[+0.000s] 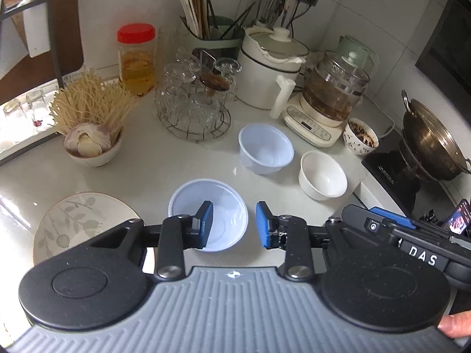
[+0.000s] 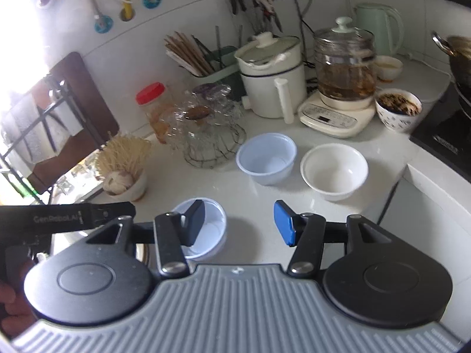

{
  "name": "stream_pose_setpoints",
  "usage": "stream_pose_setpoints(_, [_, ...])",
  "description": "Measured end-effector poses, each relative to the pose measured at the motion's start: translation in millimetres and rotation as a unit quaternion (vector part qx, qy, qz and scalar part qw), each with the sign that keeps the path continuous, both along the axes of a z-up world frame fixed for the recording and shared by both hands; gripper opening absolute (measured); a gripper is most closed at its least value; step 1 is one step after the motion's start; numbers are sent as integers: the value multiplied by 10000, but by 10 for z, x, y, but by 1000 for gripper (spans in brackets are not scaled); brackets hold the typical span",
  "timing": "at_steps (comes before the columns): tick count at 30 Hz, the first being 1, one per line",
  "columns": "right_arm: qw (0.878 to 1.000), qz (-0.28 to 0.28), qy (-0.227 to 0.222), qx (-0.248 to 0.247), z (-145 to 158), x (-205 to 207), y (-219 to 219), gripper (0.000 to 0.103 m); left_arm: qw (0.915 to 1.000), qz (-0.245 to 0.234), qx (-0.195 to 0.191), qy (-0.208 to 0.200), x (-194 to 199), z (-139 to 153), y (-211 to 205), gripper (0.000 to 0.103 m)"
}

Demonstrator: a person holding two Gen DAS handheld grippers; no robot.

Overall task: Organize plates and bowls
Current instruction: 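Lift and carry the plastic bowl with the left gripper toward the other plastic bowl, then lower the held plastic bowl into the other plastic bowl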

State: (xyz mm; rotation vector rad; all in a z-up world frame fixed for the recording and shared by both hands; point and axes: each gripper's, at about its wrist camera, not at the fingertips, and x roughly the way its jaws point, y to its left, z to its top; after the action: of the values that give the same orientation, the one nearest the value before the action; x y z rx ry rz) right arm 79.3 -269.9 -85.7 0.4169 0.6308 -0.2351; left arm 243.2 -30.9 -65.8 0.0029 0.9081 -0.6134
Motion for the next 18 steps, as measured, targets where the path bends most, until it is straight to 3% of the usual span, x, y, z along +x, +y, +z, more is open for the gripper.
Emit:
stream_pose_setpoints(9, [9995, -269, 17, 150, -111, 132, -159, 55, 9997, -240, 98, 42, 203, -59, -209, 37])
stream_pose_setpoints(18, [9993, -296, 9, 224, -113, 472, -453, 55, 9997, -108, 196, 58, 550, -82, -492, 42])
